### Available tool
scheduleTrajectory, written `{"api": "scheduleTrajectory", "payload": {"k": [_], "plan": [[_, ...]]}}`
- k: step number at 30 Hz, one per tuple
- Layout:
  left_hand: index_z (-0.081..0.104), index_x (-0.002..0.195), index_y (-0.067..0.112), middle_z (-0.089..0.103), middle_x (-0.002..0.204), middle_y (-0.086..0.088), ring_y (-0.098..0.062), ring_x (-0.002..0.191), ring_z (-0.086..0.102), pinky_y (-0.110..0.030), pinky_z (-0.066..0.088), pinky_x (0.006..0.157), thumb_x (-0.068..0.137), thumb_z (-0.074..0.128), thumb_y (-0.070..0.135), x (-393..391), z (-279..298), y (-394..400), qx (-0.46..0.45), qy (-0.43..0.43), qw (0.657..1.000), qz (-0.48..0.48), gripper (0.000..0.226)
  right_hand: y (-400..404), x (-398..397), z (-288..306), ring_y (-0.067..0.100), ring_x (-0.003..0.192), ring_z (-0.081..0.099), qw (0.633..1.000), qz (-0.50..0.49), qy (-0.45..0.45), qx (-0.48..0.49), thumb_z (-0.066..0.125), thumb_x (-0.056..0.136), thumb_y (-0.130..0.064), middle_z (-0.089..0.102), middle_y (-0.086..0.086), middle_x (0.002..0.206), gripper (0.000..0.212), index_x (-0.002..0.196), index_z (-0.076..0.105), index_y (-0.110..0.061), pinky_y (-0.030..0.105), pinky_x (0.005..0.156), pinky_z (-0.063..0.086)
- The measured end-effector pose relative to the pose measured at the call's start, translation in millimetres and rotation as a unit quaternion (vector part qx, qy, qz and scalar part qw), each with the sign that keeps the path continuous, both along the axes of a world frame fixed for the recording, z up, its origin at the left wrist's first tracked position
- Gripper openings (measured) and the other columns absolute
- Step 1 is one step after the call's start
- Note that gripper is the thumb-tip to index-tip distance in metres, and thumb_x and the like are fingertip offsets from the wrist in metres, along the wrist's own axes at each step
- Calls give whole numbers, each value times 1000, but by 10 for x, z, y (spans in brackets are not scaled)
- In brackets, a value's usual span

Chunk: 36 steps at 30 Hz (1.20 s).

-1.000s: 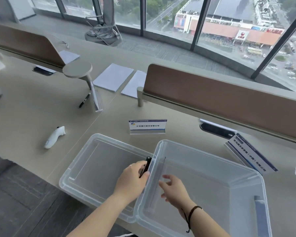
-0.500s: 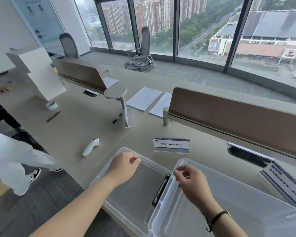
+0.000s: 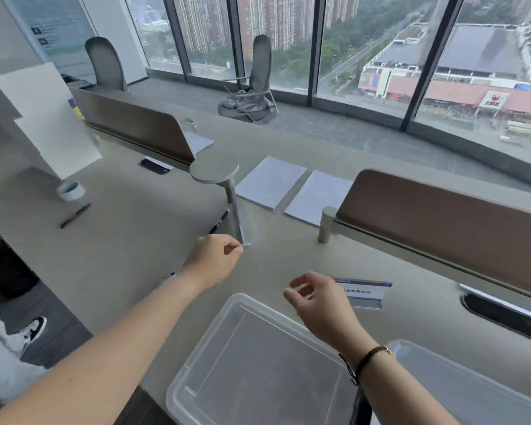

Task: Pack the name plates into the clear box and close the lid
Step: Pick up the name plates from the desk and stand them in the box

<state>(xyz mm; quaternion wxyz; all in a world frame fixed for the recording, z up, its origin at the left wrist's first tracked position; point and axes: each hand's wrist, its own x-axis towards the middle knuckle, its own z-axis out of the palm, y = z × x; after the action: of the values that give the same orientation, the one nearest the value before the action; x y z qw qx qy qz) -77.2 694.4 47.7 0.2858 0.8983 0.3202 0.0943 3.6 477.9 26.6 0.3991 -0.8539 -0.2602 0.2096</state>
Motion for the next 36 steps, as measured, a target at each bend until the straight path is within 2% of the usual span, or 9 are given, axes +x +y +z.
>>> {"api": "scheduleTrajectory", "payload": {"k": [5,13,15,18,24,28,31,34,36], "plan": [[74,82,25,70,78,12,-12,79,61,-23,41,71,90,63,22,345,-224,1082,-3,2,999,-32,14,1063,198,-217,4,74,61,998,-53,11,-25,66,86,-37,67,-10,77,16,93,68,-23,18,64,45],[73,82,25,71,81,7,-18,83,63,-27,45,74,89,61,23,860,-490,2272,10,38,998,-58,14,2305,523,-521,17,84,63,992,-109,-3,-55,61,88,-32,66,-6,79,18,95,68,-16,30,75,51],[73,88,23,69,84,7,-20,88,63,-29,48,76,90,60,22,1017,-589,2422,25,47,994,-92,13,2506,643,-615,20,90,62,991,-113,-5,-78,60,89,-32,68,-1,88,22,101,66,-16,33,79,52],[69,105,22,61,97,3,-24,96,59,-35,49,82,93,54,22,1277,-730,2588,47,82,986,-138,19,2747,820,-767,24,101,59,986,-113,-11,-123,55,91,-35,66,3,105,27,108,63,-15,35,83,50],[46,138,24,42,145,-1,-28,119,53,-44,45,97,93,48,14,1781,-1172,2765,36,141,975,-170,46,3116,985,-1044,30,99,59,972,-115,-22,-203,53,92,-35,60,5,109,28,108,57,-13,35,74,44],[40,144,27,22,160,1,-27,140,32,-45,40,106,88,40,-3,2013,-1320,2808,86,170,958,-215,63,3189,1102,-1191,32,81,53,971,-102,-47,-212,46,90,-19,60,9,97,12,94,56,-11,34,66,43],[47,140,27,32,155,3,-24,138,28,-42,44,97,84,35,-10,2142,-1348,2876,137,195,942,-238,68,3070,1262,-1209,33,75,52,968,-96,-58,-222,45,84,-12,59,9,84,10,85,54,-8,36,62,44],[62,117,29,58,122,4,-24,116,44,-37,47,75,84,38,-6,2209,-1410,2976,220,205,923,-242,54,2885,1454,-1189,33,78,55,962,-109,-66,-241,46,81,-10,61,9,86,12,87,56,-9,36,63,46],[65,100,26,61,104,2,-24,100,53,-33,42,66,85,44,-1,2216,-1471,3041,254,208,913,-241,38,2776,1572,-1195,30,79,52,960,-132,-55,-242,45,81,-9,60,5,88,13,89,54,-14,34,62,42]]}}
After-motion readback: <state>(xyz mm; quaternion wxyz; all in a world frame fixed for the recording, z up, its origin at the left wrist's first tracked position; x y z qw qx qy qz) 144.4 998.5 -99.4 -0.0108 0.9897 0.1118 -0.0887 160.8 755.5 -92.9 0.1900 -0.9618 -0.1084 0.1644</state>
